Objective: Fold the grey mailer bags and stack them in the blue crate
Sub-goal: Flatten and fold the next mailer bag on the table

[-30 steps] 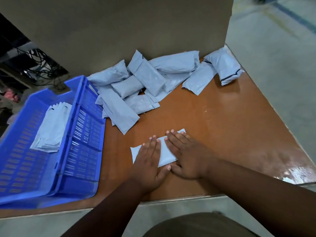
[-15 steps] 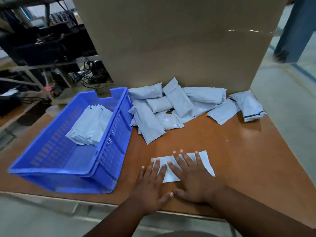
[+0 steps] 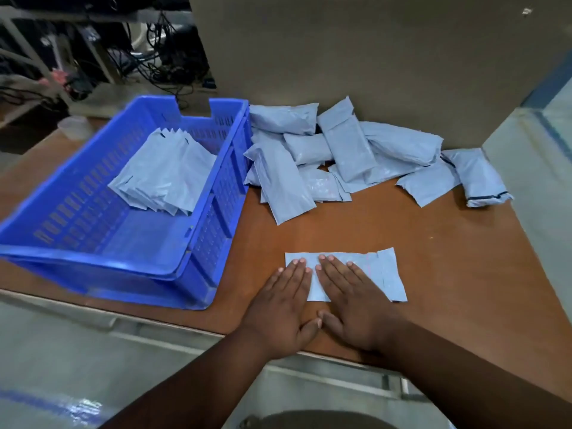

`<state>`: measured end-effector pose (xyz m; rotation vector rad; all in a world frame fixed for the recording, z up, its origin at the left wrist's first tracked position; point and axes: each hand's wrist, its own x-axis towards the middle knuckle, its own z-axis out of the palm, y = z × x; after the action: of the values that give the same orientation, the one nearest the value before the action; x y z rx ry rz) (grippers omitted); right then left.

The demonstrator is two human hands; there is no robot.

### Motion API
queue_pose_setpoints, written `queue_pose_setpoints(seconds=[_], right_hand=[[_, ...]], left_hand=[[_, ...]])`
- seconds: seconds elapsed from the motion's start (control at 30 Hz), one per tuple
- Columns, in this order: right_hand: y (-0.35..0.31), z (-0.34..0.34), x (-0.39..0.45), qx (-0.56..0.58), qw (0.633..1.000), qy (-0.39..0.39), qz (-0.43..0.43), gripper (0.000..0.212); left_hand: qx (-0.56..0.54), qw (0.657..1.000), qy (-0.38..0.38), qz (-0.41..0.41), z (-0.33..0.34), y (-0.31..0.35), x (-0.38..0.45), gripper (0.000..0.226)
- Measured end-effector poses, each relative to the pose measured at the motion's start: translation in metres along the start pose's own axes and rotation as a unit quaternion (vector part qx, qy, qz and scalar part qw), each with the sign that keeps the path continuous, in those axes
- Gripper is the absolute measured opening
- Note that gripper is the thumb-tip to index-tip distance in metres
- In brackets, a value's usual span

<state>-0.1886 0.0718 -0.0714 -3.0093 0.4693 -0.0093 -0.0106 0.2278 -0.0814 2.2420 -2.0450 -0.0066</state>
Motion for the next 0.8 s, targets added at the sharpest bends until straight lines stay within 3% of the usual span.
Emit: queue_pose_setpoints(seconds=[0.4,0.57,0.67,0.8], right_hand=[[-0.001,-0.015,0.005,-0.009,0.998,-0.064,0.014,0.083],[0.014,-0.024,-0.007,-0.004,0.996,-0.004,0.084,0.078],[0.039,-0.025,-0.019,-0.036,0.990,-0.015,0.138,0.082],[0.056,-0.016,-0.029,0.013,0.992,-0.022,0.123,0.085]], left_hand=[[-0.026,1.000,-0.003,0.002,-0.005,-0.003,0.002,0.087],[-0.050,0.998,-0.021,-0.037,-0.017,0.010,0.013,0.082],[-0.042,0.998,-0.023,-0.039,-0.025,0.023,0.035,0.078],[-0.034,0.997,-0.059,-0.024,-0.014,0.037,0.064,0.073]])
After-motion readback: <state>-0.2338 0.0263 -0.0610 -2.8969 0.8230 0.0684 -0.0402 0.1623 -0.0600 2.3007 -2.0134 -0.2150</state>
